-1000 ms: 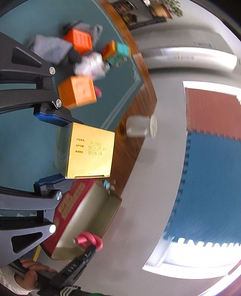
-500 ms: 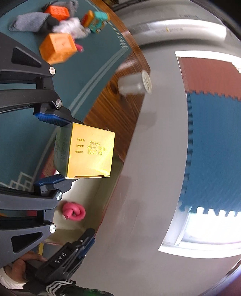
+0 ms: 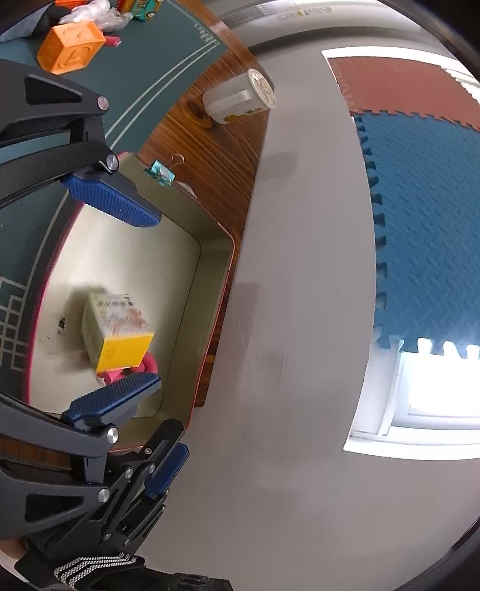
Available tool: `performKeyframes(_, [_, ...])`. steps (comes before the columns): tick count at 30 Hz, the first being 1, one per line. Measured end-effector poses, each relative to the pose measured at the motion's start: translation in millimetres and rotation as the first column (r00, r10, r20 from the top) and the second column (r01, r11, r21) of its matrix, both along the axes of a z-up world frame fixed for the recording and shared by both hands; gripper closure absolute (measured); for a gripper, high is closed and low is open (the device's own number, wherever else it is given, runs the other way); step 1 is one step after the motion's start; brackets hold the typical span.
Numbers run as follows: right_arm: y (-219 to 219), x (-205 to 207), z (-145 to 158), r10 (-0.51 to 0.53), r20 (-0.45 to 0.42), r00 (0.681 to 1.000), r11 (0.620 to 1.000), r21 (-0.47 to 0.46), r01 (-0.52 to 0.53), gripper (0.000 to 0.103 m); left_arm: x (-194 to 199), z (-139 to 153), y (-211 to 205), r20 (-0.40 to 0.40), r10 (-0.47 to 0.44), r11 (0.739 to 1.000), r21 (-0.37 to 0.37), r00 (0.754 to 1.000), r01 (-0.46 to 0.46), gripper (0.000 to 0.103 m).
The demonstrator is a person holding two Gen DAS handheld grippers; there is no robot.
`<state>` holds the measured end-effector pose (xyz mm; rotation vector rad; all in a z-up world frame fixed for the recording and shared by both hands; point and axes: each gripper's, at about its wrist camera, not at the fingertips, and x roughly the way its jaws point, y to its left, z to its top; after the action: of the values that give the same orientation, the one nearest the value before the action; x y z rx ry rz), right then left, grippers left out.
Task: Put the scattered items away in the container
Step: 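Carry both items to the tin box and open both tools to drop them, then grasp the grey sock with the left tool while the right tool grasps the orange cube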
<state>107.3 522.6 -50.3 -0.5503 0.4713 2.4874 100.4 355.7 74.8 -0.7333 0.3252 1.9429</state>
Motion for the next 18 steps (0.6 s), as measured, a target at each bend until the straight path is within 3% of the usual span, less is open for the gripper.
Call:
performKeyframes(9, [-30,-20,5,0.099,-0.001,0.995,0.995,0.011,-0.099,0.065,-24,0,-42,0.022,0.122,0.992,0.006,0.992,-0.122,0.02])
performKeyframes(13, [-48,-30,8,0.153,-0.024,0.988,0.988,0.008,-0.153,0.031,-37,-3,-75,0.025,0.194,0.981,-0.015,0.981,-0.193,0.02])
performKeyframes(18, [-85,-48,12,0.254,-0.032,0.967,0.967,0.039,-0.252,0.031,-51,-7,-128,0.032,0.307,0.952,-0.026,0.951,-0.306,0.02])
